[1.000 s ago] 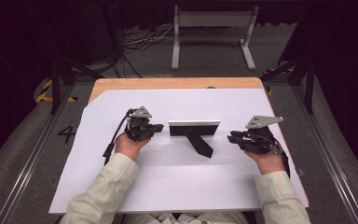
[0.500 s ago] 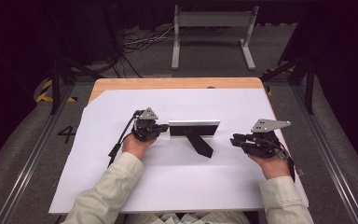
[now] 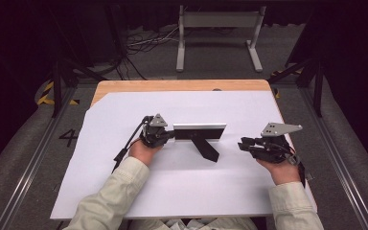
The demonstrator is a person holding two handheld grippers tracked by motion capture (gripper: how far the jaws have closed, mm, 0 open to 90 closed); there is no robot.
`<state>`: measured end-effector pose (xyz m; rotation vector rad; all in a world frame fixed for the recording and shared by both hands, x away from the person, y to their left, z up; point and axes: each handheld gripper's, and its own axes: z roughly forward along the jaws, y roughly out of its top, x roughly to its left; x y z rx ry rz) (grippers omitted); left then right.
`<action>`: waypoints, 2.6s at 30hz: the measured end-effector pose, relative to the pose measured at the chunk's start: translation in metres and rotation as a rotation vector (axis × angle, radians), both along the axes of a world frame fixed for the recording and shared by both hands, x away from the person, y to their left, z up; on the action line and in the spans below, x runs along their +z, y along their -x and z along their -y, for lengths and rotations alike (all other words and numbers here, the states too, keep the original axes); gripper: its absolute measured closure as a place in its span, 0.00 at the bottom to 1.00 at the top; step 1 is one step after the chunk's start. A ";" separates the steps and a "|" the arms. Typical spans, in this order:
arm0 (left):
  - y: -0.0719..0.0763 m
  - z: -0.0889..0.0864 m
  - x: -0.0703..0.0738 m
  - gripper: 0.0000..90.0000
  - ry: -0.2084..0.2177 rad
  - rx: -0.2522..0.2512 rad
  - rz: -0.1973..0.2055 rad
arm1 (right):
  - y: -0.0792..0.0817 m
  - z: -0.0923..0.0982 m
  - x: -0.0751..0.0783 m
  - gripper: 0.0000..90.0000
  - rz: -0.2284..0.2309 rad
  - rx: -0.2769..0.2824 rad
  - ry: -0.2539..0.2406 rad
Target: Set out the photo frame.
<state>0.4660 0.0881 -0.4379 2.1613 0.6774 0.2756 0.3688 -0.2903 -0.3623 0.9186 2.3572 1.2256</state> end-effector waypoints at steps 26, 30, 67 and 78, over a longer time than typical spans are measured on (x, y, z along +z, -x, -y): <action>0.012 0.000 0.008 1.00 -0.049 -0.149 -0.060 | 0.001 0.001 0.004 0.77 -0.007 0.014 -0.002; 0.016 0.001 0.009 1.00 -0.060 -0.184 -0.066 | 0.001 0.000 0.005 0.77 -0.009 0.017 0.005; 0.051 0.031 0.013 1.00 -0.098 -0.470 -0.142 | 0.003 0.003 0.009 0.77 -0.007 -0.015 0.023; 0.060 0.046 0.013 1.00 -0.082 -0.539 -0.153 | 0.001 0.004 0.009 0.77 -0.011 -0.021 0.019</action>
